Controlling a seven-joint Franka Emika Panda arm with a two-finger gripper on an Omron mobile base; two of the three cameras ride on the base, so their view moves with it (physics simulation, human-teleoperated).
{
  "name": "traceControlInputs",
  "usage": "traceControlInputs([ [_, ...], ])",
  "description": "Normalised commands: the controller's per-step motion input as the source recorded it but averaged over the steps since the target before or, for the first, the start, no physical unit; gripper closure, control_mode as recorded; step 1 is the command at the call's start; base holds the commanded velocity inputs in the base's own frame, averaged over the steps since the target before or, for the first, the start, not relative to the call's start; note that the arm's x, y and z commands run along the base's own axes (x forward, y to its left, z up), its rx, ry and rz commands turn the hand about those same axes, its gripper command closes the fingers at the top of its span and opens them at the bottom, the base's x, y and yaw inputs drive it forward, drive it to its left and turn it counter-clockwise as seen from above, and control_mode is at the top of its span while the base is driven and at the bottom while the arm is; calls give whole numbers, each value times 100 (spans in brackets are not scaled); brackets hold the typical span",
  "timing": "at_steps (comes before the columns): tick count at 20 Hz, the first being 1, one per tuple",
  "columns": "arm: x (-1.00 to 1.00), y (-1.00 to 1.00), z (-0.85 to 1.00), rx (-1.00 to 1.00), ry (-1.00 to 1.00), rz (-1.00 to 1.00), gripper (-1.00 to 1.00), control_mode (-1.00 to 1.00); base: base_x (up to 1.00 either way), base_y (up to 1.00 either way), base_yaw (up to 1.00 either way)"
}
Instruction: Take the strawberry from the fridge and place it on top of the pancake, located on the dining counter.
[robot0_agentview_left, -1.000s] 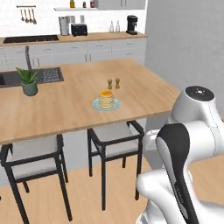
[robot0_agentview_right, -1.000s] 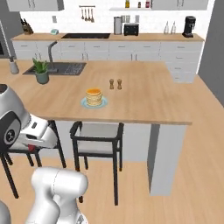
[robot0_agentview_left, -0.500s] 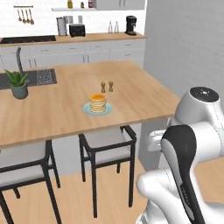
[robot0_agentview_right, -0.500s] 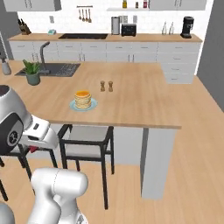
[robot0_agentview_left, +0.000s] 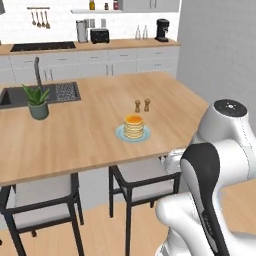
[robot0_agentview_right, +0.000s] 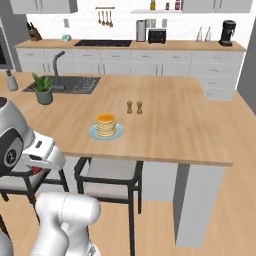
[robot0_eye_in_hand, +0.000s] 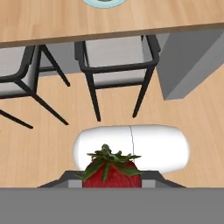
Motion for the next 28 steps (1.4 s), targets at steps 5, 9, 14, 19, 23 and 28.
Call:
traceControlInputs([
  [5, 0, 0, 0, 0, 0, 0, 100, 100, 56, -33, -2],
  [9, 0, 0, 0, 0, 0, 0, 100, 100, 64, 19, 2],
  [14, 0, 0, 0, 0, 0, 0, 100, 100, 52, 29, 1],
  [19, 0, 0, 0, 0, 0, 0, 100, 100, 41, 51, 1],
  [23, 0, 0, 0, 0, 0, 0, 100, 100, 31, 66, 0],
  [28, 0, 0, 0, 0, 0, 0, 100, 100, 17, 15, 0],
])
